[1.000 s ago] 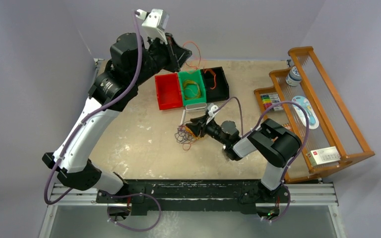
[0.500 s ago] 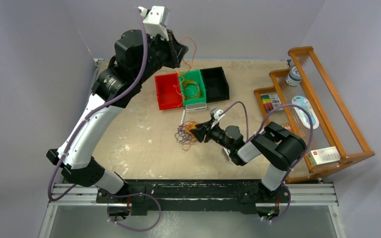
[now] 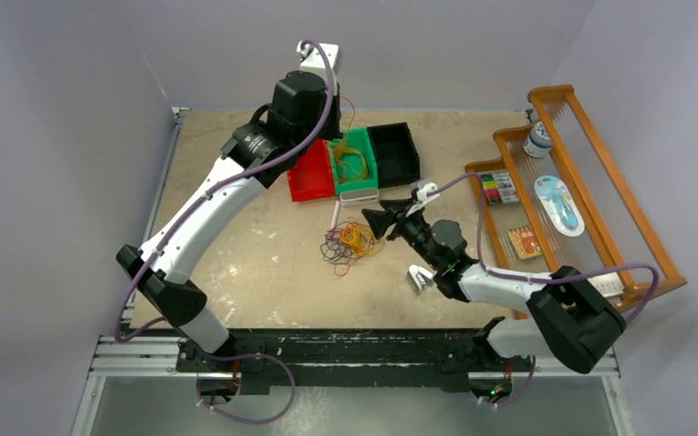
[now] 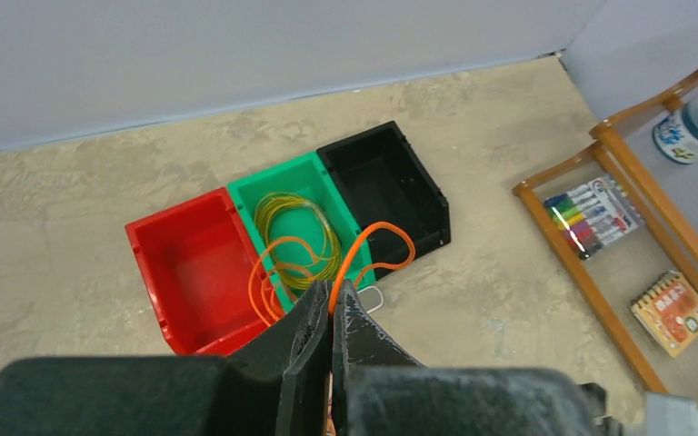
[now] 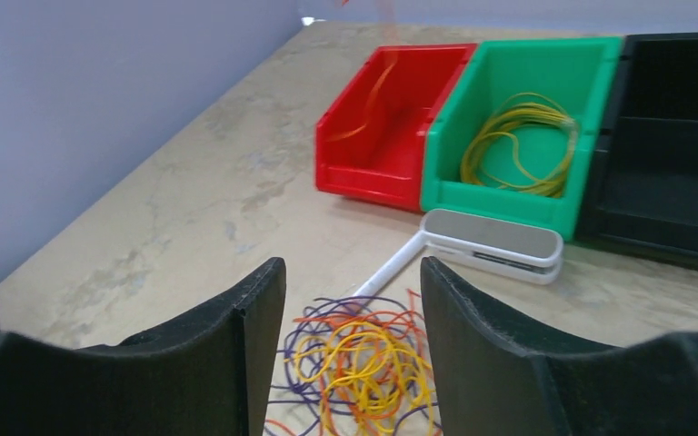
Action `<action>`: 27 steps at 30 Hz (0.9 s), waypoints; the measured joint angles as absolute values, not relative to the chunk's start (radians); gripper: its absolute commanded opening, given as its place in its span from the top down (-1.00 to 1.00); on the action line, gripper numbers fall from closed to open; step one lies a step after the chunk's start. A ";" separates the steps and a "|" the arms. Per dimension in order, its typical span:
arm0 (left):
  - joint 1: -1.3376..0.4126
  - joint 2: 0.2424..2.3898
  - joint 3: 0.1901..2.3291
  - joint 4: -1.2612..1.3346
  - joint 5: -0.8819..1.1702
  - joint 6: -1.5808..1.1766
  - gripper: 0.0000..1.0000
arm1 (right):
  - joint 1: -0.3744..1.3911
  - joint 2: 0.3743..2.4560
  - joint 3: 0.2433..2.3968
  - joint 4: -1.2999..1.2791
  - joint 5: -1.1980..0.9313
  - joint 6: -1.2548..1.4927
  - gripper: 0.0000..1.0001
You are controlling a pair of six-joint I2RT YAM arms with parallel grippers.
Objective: Untangle the cables
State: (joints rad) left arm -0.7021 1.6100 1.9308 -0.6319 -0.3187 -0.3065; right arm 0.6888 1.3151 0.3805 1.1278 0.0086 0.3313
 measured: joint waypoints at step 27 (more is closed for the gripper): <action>-0.491 1.820 1.807 -0.521 -0.390 -0.325 1.00 | 0.653 1.178 0.474 0.736 0.141 0.226 -0.25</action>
State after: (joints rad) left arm -0.4908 1.8198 1.8069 -0.5209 -0.3901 -0.3248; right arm 0.6533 1.1778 0.4740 0.7357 0.1406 0.2260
